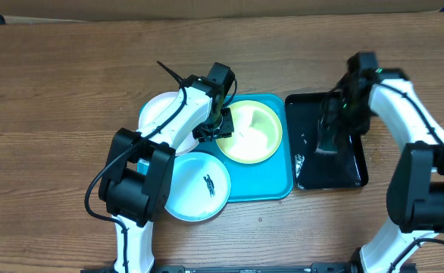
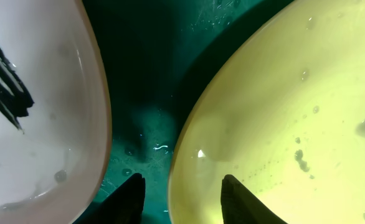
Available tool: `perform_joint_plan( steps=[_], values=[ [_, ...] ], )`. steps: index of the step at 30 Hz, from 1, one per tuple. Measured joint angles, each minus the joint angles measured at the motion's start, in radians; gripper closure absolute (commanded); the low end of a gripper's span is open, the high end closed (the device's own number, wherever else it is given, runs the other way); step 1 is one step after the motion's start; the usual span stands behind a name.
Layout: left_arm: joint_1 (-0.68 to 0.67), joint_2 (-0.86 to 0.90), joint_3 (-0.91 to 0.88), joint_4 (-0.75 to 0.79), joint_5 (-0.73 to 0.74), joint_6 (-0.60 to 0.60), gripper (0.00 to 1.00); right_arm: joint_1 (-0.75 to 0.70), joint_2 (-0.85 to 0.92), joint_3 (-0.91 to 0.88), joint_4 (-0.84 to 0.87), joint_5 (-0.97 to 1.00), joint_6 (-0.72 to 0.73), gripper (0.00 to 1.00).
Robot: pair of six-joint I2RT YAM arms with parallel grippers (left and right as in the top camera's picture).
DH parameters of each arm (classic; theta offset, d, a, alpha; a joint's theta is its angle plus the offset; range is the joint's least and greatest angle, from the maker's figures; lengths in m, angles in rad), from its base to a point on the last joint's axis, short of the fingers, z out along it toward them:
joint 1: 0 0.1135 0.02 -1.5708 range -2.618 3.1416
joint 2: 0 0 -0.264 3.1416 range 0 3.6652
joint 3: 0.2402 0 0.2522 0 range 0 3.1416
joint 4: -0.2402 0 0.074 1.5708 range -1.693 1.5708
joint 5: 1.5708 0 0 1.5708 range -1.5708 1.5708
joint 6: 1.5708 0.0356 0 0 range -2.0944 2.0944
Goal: Clean dirty plates on tray and stack at the side
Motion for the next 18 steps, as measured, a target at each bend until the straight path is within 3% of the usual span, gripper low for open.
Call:
perform_joint_plan(
  steps=[6, 7, 8, 12, 18],
  values=[
    [-0.002, 0.000, -0.028, 0.017, 0.000, 0.000, 0.59, -0.095, 0.000, 0.160, 0.018, -0.002, 0.024, 0.23],
    [-0.002, 0.000, -0.039, 0.027, 0.000, -0.001, 0.62, -0.107, 0.000, 0.164, 0.028, -0.003, 0.026, 0.15],
    [-0.002, 0.000, -0.053, 0.043, 0.000, -0.004, 0.67, -0.120, 0.000, 0.166, 0.032, -0.003, 0.032, 0.00],
    [-0.002, -0.001, -0.063, 0.073, 0.013, -0.019, 0.96, -0.161, 0.000, 0.166, 0.035, -0.002, 0.031, 0.00],
    [0.003, -0.005, -0.045, 0.055, 0.048, -0.018, 0.96, -0.175, 0.000, 0.166, 0.035, -0.003, 0.030, 0.00]
  ],
)
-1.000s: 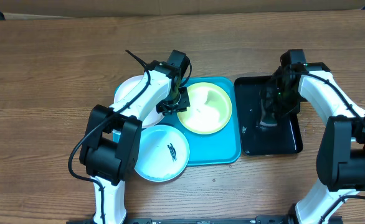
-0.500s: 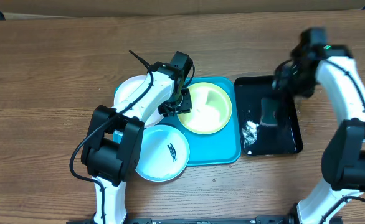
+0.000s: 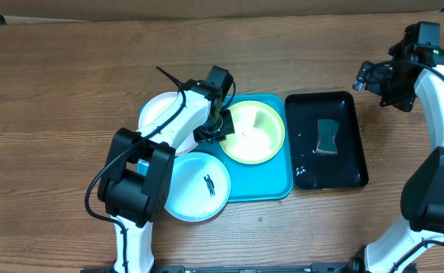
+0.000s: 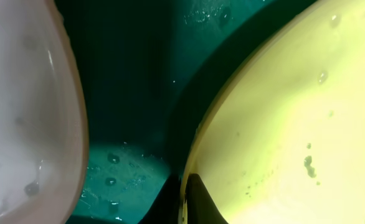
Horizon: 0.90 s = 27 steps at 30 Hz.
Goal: Clean dirty plates on tray and stack at the side
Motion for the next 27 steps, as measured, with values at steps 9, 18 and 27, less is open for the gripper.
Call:
perform_joint_plan(
  steps=[9, 18, 27],
  values=[
    [0.003, 0.007, 0.197, -0.186, -0.016, 0.087, 0.96, 0.000, 0.000, 0.000, 0.000, 0.000, 0.000, 0.00],
    [0.049, 0.008, 0.355, -0.272, -0.042, 0.110, 0.96, 0.000, 0.000, 0.000, 0.000, 0.000, 0.000, 0.00],
    [-0.026, 0.008, 0.403, -0.200, -0.057, 0.110, 0.96, 0.000, 0.000, 0.000, 0.000, 0.000, 0.000, 0.00]
  ],
)
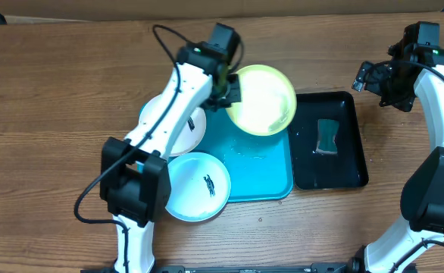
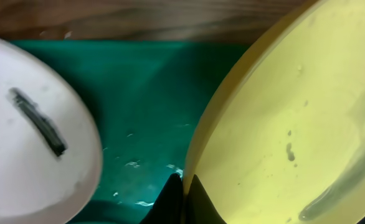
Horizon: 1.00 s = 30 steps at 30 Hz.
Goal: Clean dirty plates on tray and stack at the side
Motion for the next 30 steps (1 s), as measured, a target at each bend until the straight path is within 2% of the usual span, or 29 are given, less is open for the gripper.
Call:
perform_joint_plan(
  steps=[9, 18, 30],
  values=[
    [-0.143, 0.000, 0.003, 0.100, -0.058, 0.003, 0.96, 0.000, 0.000, 0.000, 0.001, 0.000, 0.000, 0.00],
    [-0.278, 0.000, 0.009, 0.107, -0.245, 0.030, 0.96, 0.000, 0.000, 0.000, 0.000, 0.000, 0.000, 0.00],
    [-0.563, 0.000, 0.094, 0.069, -0.712, 0.127, 0.96, 0.000, 0.000, 0.000, 0.001, 0.000, 0.000, 0.00]
  ],
)
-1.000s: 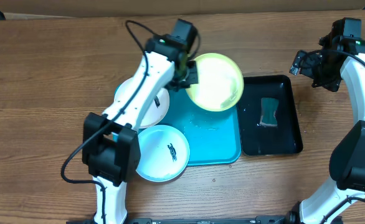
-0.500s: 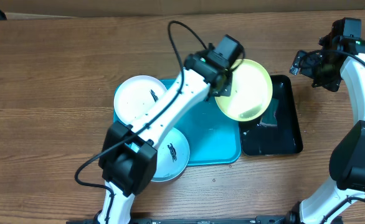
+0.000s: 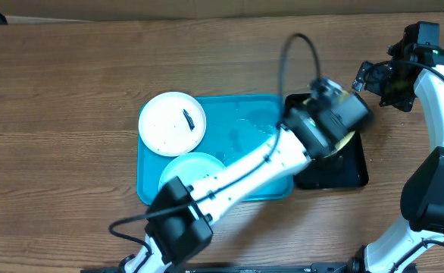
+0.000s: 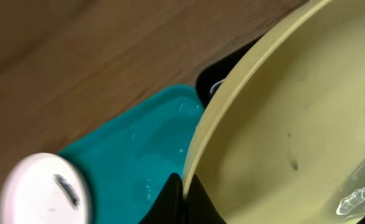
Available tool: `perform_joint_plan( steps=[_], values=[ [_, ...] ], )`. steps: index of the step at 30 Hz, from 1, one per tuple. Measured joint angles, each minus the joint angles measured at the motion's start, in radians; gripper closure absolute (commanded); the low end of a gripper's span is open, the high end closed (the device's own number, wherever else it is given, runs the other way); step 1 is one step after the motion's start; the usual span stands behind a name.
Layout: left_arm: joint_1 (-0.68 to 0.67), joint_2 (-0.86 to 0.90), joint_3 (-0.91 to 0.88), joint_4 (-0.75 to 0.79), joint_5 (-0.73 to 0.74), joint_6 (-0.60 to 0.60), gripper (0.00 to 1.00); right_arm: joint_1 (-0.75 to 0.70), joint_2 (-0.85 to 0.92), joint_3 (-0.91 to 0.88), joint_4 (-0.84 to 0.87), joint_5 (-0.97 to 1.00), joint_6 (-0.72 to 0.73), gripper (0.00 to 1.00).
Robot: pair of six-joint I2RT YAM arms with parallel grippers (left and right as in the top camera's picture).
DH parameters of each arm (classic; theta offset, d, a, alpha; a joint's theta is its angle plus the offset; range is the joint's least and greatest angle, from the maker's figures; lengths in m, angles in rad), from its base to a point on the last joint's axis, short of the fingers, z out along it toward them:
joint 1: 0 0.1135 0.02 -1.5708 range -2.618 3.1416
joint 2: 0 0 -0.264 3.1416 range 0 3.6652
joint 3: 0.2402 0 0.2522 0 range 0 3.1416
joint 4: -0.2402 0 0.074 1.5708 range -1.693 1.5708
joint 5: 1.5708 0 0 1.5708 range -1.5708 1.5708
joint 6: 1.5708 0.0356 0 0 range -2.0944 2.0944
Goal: Clean dirty plates on tray and stack at the side
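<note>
My left gripper is shut on the rim of the yellow plate, which carries dark specks and a wet smear. In the overhead view the left arm reaches right, and the yellow plate hangs over the black tray, mostly hidden under the wrist. A white plate with a dark mark lies at the back left of the teal tray. The light blue plate sits at the tray's front, partly covered by the arm. My right gripper hovers open over the table beyond the black tray's far right corner, holding nothing.
The black tray stands right beside the teal tray's right edge. Water drops speckle the teal tray. The left arm crosses the teal tray diagonally. Bare wooden table lies to the left and behind both trays.
The left gripper, still shut on the yellow plate, has moved right from the teal tray's back edge to over the black tray. The right arm has not moved.
The left gripper stood open at the yellow plate's rim on the teal tray while the right gripper was down in the black tray. Then the left shut on the rim and the right was raised away, a sponge left lying there. The plate was then lifted, now over the black tray.
</note>
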Motion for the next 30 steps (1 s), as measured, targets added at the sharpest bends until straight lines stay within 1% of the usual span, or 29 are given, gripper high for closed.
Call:
perform_joint_plan(
  steps=[6, 11, 16, 20, 23, 26, 30],
  values=[
    [-0.125, 0.000, 0.000, -0.023, -0.257, 0.016, 0.96, 0.000, 0.000, 0.000, 0.000, 0.000, 0.000, 0.00],
    [-0.188, 0.000, 0.000, -0.027, -0.384, 0.026, 0.96, 0.000, 0.000, 0.000, 0.000, 0.000, 0.000, 0.00],
    [-0.211, 0.000, 0.000, -0.029, -0.451, 0.026, 0.96, 0.000, 0.000, 0.000, 0.000, 0.000, 0.000, 0.00],
    [-0.210, 0.000, 0.000, -0.038, -0.469, 0.026, 0.96, 0.000, 0.001, 0.000, 0.000, 0.000, 0.000, 0.00],
    [-0.207, 0.000, 0.000, -0.042, -0.453, 0.024, 0.96, 0.000, 0.001, 0.000, 0.000, 0.000, 0.000, 0.00],
    [-0.192, 0.000, 0.000, -0.054, -0.391, 0.014, 0.96, 0.000, 0.001, 0.000, 0.000, 0.000, 0.000, 0.00],
    [-0.142, 0.000, 0.000, -0.074, -0.290, -0.033, 0.96, 0.000, 0.001, 0.000, 0.000, 0.000, 0.000, 0.00]
  ],
)
